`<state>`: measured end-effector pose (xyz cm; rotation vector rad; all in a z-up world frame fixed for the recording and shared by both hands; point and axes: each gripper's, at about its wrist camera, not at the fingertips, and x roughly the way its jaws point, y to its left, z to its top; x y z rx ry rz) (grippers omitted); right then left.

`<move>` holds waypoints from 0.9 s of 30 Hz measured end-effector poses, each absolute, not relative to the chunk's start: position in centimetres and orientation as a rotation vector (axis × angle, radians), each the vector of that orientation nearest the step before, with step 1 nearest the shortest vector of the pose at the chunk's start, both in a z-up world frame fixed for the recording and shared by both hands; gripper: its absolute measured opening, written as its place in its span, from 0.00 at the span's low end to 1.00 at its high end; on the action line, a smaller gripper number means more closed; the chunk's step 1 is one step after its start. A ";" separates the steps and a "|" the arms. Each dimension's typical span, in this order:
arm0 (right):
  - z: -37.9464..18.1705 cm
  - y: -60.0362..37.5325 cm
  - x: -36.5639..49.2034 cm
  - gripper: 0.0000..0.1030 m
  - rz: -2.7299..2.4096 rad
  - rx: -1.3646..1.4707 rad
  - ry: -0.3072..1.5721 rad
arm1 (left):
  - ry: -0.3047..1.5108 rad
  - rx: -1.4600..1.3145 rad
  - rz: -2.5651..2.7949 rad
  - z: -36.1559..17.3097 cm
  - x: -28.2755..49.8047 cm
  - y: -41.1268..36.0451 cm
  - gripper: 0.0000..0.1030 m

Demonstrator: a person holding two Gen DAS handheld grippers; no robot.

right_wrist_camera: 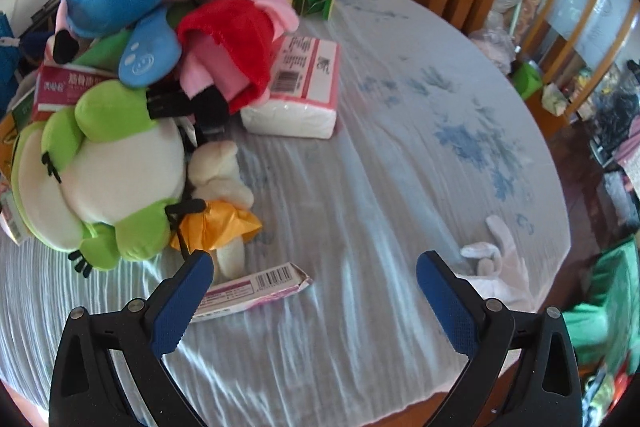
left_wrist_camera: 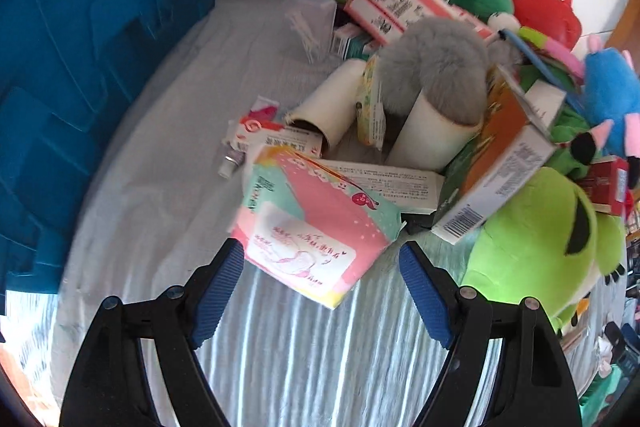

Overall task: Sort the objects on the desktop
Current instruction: 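Grasp the pink Kotex pad pack with the left gripper while the right grasps the small teddy in yellow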

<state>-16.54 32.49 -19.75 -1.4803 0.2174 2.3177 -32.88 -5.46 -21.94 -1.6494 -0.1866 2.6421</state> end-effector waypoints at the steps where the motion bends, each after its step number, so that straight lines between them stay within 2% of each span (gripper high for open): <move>1: -20.2 32.4 -16.8 1.00 2.320 -1.498 0.214 | -0.166 -1.679 2.633 -22.8 -33.1 -5.1 0.78; 5: -21.7 32.1 -17.8 1.00 2.325 -1.553 0.208 | -0.038 -1.801 2.627 -25.2 -33.1 -5.2 0.78; 7: -22.1 32.0 -18.3 1.00 2.328 -1.565 0.219 | -0.035 -1.831 2.627 -25.7 -32.2 -6.7 0.78; 11: -22.7 31.9 -19.3 1.00 2.338 -1.577 0.238 | 0.114 -1.940 2.706 -26.4 -29.9 -10.8 0.78; 14: -22.9 31.5 -20.0 1.00 2.345 -1.593 0.245 | 0.050 -1.966 2.700 -25.6 -28.5 -13.0 0.78; 21: -22.8 31.3 -20.8 1.00 2.331 -1.611 0.233 | -0.089 -1.734 2.706 -20.6 -28.6 -10.5 0.78; 27: -23.7 31.7 -21.5 1.00 2.326 -1.660 0.250 | -0.119 -1.860 2.653 -23.9 -33.6 -8.9 0.80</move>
